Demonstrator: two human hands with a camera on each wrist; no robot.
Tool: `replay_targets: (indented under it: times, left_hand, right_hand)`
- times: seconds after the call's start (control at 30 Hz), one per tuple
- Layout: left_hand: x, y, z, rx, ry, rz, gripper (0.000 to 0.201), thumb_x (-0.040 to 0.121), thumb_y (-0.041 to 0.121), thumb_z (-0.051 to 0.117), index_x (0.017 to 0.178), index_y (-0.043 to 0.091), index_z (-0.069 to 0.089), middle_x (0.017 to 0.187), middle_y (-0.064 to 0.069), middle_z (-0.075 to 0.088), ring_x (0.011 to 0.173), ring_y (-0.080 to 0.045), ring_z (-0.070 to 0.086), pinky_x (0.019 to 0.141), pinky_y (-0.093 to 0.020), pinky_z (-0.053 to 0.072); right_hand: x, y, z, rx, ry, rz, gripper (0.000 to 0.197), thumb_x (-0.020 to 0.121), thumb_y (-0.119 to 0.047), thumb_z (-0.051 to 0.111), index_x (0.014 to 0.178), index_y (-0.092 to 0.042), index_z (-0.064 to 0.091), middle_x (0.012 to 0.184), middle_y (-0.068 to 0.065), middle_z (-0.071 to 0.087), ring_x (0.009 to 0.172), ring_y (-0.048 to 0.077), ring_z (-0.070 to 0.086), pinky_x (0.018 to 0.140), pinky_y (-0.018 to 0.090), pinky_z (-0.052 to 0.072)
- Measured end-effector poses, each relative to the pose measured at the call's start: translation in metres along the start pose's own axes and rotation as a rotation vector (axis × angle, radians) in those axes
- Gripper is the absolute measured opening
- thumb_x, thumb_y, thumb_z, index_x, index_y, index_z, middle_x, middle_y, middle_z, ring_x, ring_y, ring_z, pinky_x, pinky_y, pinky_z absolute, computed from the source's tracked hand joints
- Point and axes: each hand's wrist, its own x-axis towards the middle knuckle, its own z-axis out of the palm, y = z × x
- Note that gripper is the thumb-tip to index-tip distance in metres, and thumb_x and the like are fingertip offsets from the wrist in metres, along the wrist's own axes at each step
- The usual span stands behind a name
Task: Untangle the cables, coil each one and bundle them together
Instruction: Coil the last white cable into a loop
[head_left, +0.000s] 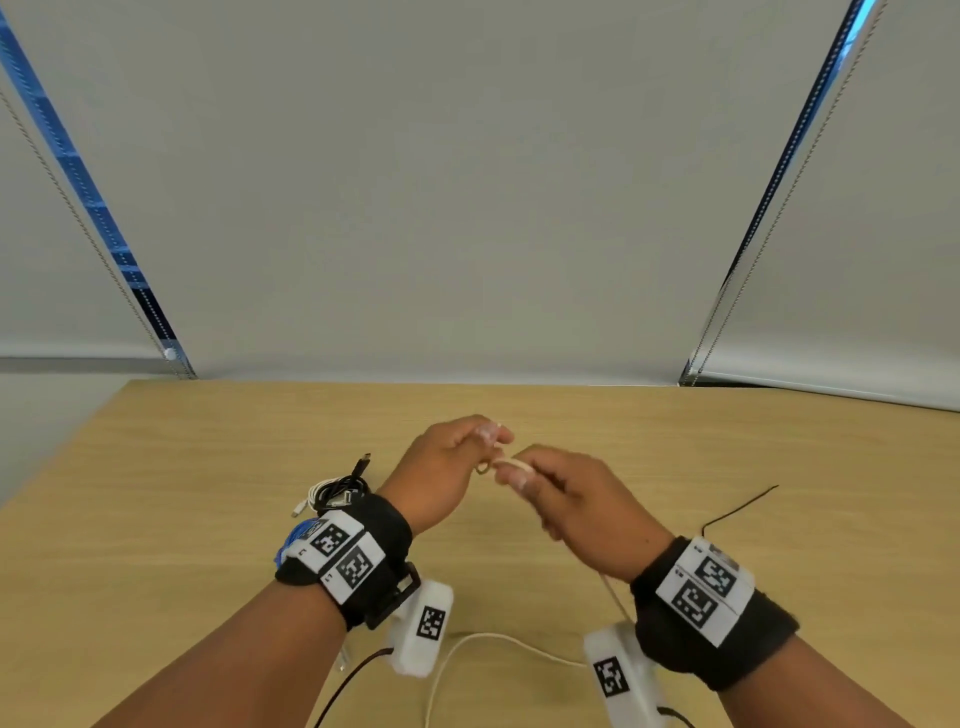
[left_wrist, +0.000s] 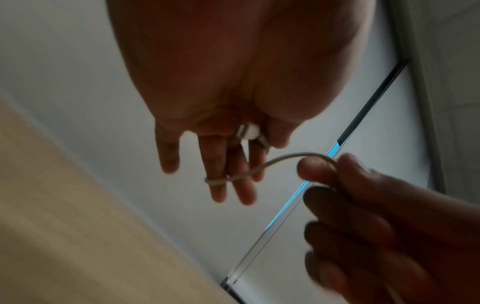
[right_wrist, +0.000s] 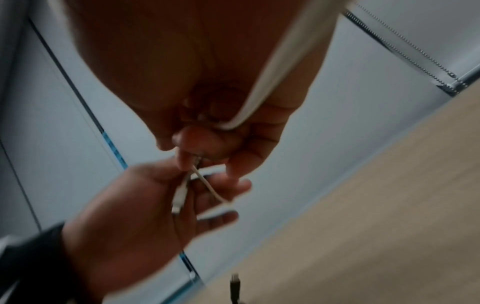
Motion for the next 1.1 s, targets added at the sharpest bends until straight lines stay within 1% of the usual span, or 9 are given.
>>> replay_targets:
  times: [0.1, 0.17, 0.27, 0.37, 0.5, 0.7, 0.83, 0.93, 1.1]
  left_hand:
    - [-0.009, 0.003, 0.01, -0.227, -0.175, -0.037, 0.038, 0.101, 0.047, 0.042, 0.103, 0.027, 0.074, 0.075, -0.01, 0.069, 0.101, -0.023, 0.075, 0.109, -0.05, 0.04]
    - [-0.012, 0.009, 0.015, -0.292, -0.248, -0.032, 0.042, 0.102, 0.046, 0.042, 0.106, 0.018, 0.073, 0.069, -0.008, 0.064, 0.099, -0.029, 0.075, 0.103, -0.042, 0.044]
    - [-0.013, 0.016, 0.016, -0.282, -0.249, 0.003, 0.038, 0.1, 0.04, 0.046, 0.096, 0.011, 0.07, 0.064, -0.002, 0.057, 0.09, -0.032, 0.075, 0.086, -0.029, 0.051]
    - [-0.014, 0.019, 0.016, -0.257, -0.243, 0.023, 0.036, 0.099, 0.037, 0.047, 0.084, 0.009, 0.065, 0.056, 0.003, 0.05, 0.076, -0.03, 0.071, 0.086, -0.035, 0.053]
    - [-0.014, 0.021, 0.005, -0.459, -0.247, -0.017, 0.033, 0.101, 0.033, 0.048, 0.076, 0.016, 0.06, 0.056, -0.001, 0.042, 0.067, -0.028, 0.065, 0.099, -0.051, 0.049]
    - [-0.009, 0.034, -0.019, -0.924, -0.322, 0.052, 0.034, 0.1, 0.031, 0.052, 0.073, 0.013, 0.06, 0.067, -0.01, 0.066, 0.098, -0.041, 0.072, 0.106, -0.052, 0.043]
    - [-0.007, 0.044, -0.013, -1.099, -0.339, 0.122, 0.034, 0.103, 0.033, 0.047, 0.078, 0.013, 0.058, 0.116, -0.019, 0.073, 0.129, -0.045, 0.057, 0.115, -0.053, 0.035]
    - [-0.002, 0.044, -0.004, -0.963, -0.217, 0.157, 0.03, 0.104, 0.033, 0.045, 0.085, 0.013, 0.056, 0.14, -0.018, 0.061, 0.134, -0.038, 0.054, 0.11, -0.049, 0.033]
    - [0.007, 0.016, -0.007, -0.157, 0.15, 0.123, 0.028, 0.107, 0.024, 0.046, 0.1, 0.007, 0.068, 0.112, 0.004, 0.077, 0.112, -0.015, 0.069, 0.109, -0.051, 0.044]
  right_hand:
    - [0.011, -0.004, -0.017, 0.009, 0.202, -0.028, 0.013, 0.1, -0.027, 0.06, 0.089, -0.024, 0.065, 0.089, -0.011, 0.067, 0.073, 0.005, 0.066, 0.066, 0.028, 0.054]
    - [0.013, -0.002, -0.021, 0.071, 0.238, -0.031, 0.007, 0.1, -0.025, 0.061, 0.093, -0.022, 0.062, 0.099, -0.005, 0.067, 0.074, 0.005, 0.069, 0.065, 0.023, 0.054]
    - [0.015, -0.001, -0.021, 0.115, 0.206, -0.027, 0.008, 0.102, -0.025, 0.056, 0.094, -0.025, 0.057, 0.085, -0.006, 0.069, 0.061, 0.008, 0.064, 0.06, 0.024, 0.053]
    - [0.017, 0.001, -0.019, 0.085, 0.205, -0.044, 0.012, 0.103, -0.026, 0.053, 0.091, -0.027, 0.053, 0.072, -0.007, 0.064, 0.055, 0.009, 0.057, 0.052, 0.027, 0.05]
    - [0.02, 0.005, -0.021, 0.083, 0.222, -0.044, 0.01, 0.102, -0.035, 0.053, 0.094, -0.033, 0.059, 0.08, -0.006, 0.067, 0.051, 0.011, 0.059, 0.052, 0.021, 0.047]
    - [0.013, 0.027, -0.022, -0.093, 0.122, 0.047, 0.015, 0.103, -0.04, 0.048, 0.096, -0.037, 0.061, 0.076, -0.006, 0.068, 0.054, 0.012, 0.063, 0.058, 0.027, 0.053]
    - [0.009, 0.03, -0.001, -0.301, -0.079, 0.087, 0.015, 0.104, -0.043, 0.043, 0.095, -0.033, 0.05, 0.072, -0.001, 0.065, 0.064, 0.018, 0.062, 0.066, 0.04, 0.052]
    - [0.007, 0.022, 0.015, -0.312, -0.223, 0.078, 0.013, 0.101, -0.044, 0.049, 0.099, -0.031, 0.051, 0.072, -0.009, 0.061, 0.065, 0.006, 0.057, 0.063, 0.031, 0.044]
    - [0.005, 0.002, 0.005, -0.265, -0.085, -0.054, 0.02, 0.102, -0.042, 0.05, 0.087, -0.028, 0.055, 0.064, -0.008, 0.055, 0.056, 0.007, 0.049, 0.057, 0.029, 0.04]
